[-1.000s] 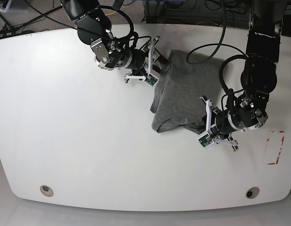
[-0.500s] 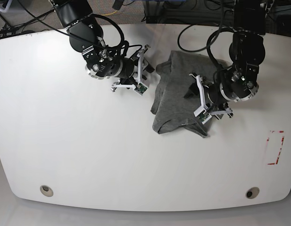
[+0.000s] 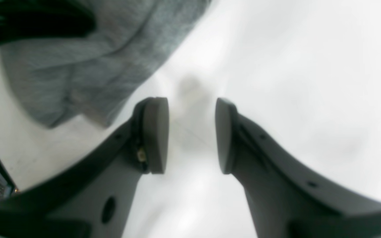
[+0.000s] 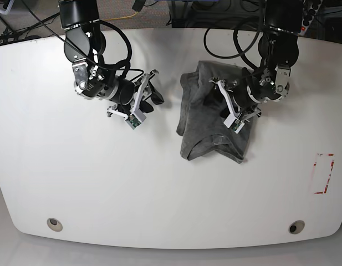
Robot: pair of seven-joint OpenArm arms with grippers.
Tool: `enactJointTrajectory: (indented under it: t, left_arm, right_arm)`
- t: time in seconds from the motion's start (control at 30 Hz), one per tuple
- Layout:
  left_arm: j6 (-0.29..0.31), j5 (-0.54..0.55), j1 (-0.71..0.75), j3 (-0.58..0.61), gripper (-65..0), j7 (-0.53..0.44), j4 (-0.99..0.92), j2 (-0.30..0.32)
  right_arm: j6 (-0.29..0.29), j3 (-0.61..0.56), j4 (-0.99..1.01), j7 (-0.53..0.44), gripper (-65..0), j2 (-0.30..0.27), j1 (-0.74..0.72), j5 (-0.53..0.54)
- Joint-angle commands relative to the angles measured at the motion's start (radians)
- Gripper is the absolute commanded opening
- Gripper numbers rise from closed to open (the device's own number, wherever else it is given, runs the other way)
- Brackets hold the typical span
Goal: Fold the T-shirt properly
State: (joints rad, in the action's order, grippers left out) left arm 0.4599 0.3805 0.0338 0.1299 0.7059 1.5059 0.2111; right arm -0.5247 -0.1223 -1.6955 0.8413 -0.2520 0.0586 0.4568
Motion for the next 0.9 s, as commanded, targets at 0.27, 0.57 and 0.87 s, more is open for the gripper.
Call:
enactJointTrajectory:
  t: [0.27, 0.57, 0.87]
  left_arm:
    - [-0.01, -0.036, -0.036, -0.197, -28.2, 0.004, -0.15, 0.176]
    - [0.158, -0.036, -0.051, -0.306, -28.2, -0.105, -0.354, 0.402]
    - [0.238, -0.036, -0.038, -0.344, -28.3, -0.183, -0.492, 0.568]
  right_arm:
    - [-0.004, 0.026, -0.024, -0.009, -43.3, -0.046, -0.016, 0.059]
    - [-0.004, 0.023, -0.039, -0.009, -43.3, -0.045, -0.01, 0.056]
    - [-0.002, 0.022, -0.136, -0.006, -43.3, -0.045, 0.027, 0.052]
